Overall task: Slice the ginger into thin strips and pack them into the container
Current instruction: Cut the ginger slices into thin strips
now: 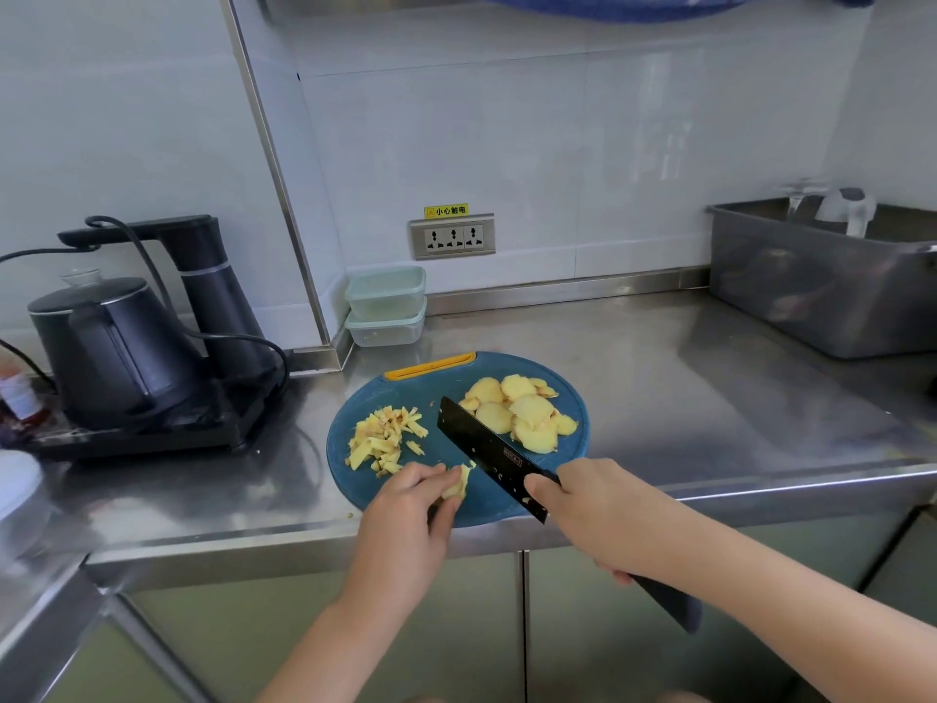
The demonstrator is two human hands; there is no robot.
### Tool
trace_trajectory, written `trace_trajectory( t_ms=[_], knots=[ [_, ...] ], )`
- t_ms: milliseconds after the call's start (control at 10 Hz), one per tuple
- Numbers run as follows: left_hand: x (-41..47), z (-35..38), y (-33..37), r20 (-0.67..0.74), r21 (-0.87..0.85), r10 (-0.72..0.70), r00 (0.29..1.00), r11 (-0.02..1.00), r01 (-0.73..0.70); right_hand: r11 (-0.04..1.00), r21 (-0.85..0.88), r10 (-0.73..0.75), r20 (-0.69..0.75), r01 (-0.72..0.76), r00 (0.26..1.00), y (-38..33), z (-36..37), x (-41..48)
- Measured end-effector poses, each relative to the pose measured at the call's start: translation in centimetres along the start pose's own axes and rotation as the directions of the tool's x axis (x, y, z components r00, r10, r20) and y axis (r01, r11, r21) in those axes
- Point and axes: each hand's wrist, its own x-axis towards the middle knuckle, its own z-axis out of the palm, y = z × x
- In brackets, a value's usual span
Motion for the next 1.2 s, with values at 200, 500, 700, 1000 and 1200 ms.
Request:
trace_trajectory(
  t_ms=[200,500,700,1000,1200],
  knots=[
    [0.0,0.1,-0.1,-0.001,0.002,0.009,1.0,1.0,-0.009,0.996,-0.01,-0.084,-0.081,0.084,0.993,0.6,0.6,0.2],
    [0.0,0.3,-0.4,-0.03,0.015,0.041,0.999,0.999,-0.04,0.876,-0.384,-0.286,0.068,0.29,0.956,-0.2,0.1,-0.9],
    [0.1,0.7,-0.7,-0.061,0.01,0.059,0.996,0.998,-0.058,0.752,-0.531,-0.359,0.167,0.39,0.919,-0.8,-0.8,-0.5],
    [0.1,0.3,-0.4,-0.047,-0.02,0.019,0.999,1.0,-0.02,0.878,-0.426,-0.166,0.153,0.216,0.974,-1.8,-0.2,0.4],
    [0.0,0.2,-0.2,-0.062,-0.036,-0.007,0.998,0.999,0.005,0.994,-0.109,0.03,0.123,-0.016,0.992,-0.8,0.4,-0.2]
  ],
)
